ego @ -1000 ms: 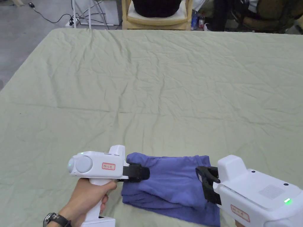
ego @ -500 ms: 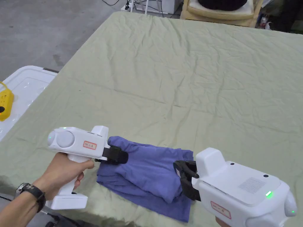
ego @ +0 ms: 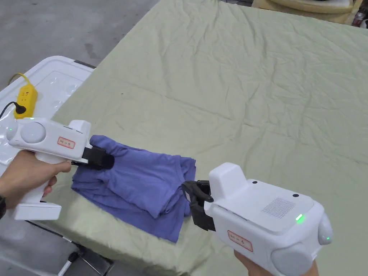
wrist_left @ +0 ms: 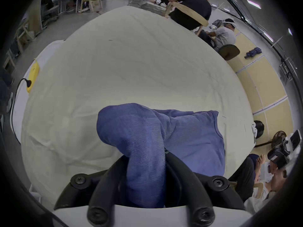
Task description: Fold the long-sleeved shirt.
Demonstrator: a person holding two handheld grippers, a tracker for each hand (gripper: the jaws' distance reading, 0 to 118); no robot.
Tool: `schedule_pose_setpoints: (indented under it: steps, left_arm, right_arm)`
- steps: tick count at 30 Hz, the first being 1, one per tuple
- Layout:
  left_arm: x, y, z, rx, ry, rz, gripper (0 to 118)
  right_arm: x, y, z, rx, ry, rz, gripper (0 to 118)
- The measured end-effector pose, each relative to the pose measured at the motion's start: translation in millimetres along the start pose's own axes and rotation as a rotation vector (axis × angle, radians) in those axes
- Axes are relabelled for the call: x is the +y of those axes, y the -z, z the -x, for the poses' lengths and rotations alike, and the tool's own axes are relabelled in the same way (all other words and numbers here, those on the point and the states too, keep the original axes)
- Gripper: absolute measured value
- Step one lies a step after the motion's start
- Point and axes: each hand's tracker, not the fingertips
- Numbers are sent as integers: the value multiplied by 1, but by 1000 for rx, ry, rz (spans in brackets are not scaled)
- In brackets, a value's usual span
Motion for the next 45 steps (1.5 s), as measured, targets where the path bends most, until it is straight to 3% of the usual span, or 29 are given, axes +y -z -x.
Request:
schedule_pose_setpoints:
  steps: [8, 10, 12, 13, 19, 30, 40, 43, 45]
  left_arm:
    - [0, 1, 17, 75, -50, -4, 16]
    - [0, 6, 13, 98, -54, -4, 34]
    - [0, 8, 4, 204, -27, -4, 75]
    - [-1, 8, 1, 239, -14, -16, 82]
    - [-10, -11, -37, 359, 31, -127, 82]
    - [-55, -53, -173, 332, 131, -394, 82]
    - [-80, -81, -317, 180, 253, -617, 79]
    - [-83, -87, -363, 135, 302, -683, 62]
    - [-82, -92, -393, 110, 338, -699, 39]
  right_arm:
    - [-3, 0, -2, 8, 0, 8, 0]
    - [-6, -4, -4, 0, 4, 11, 0]
    - [-9, -11, -9, -11, 11, 12, 0]
    - [-11, -15, -10, -15, 15, 8, 0]
    - [-15, -46, -20, -62, 33, -24, 0]
    - [-32, -150, -40, -242, 89, -161, 0]
    - [-60, -279, -57, -558, 145, -351, 1]
    - [-65, -315, -63, -680, 171, -406, 1]
    - [-66, -338, -69, -744, 191, -440, 1]
